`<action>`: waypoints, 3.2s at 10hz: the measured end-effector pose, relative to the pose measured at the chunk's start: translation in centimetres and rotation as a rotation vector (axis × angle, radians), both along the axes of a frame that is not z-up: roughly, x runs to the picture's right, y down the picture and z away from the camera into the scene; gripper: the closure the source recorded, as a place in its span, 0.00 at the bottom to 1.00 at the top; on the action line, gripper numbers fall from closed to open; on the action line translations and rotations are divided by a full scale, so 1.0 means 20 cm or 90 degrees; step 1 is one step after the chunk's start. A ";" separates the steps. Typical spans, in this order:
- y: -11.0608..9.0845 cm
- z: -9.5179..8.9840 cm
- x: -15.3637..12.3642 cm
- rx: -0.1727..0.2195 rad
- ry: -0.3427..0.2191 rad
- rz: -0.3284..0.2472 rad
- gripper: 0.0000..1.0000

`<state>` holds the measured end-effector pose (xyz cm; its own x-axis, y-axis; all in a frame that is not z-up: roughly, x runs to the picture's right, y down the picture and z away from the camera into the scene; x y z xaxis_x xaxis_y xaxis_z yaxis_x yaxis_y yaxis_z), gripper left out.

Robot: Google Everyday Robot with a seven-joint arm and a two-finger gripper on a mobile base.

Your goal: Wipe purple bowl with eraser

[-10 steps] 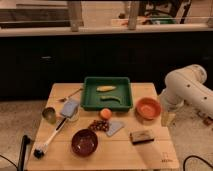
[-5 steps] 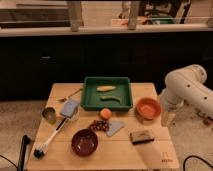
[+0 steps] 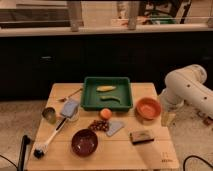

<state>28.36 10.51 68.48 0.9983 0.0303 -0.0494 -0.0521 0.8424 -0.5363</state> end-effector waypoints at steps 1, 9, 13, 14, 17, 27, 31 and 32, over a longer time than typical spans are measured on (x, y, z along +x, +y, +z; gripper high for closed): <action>0.01 0.00 -0.01 0.000 -0.001 -0.003 0.20; 0.32 0.20 -0.22 -0.010 -0.083 -0.088 0.20; 0.41 0.32 -0.26 -0.013 -0.119 -0.112 0.20; 0.43 0.34 -0.25 -0.012 -0.125 -0.116 0.20; 0.46 0.38 -0.26 -0.015 -0.147 -0.130 0.20; 0.63 0.53 -0.26 -0.024 -0.207 -0.160 0.20; 0.66 0.55 -0.26 -0.027 -0.222 -0.170 0.20; 0.67 0.55 -0.27 -0.028 -0.226 -0.173 0.20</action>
<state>23.04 23.82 79.43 0.9253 -0.2297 0.3016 0.3611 0.7763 -0.5167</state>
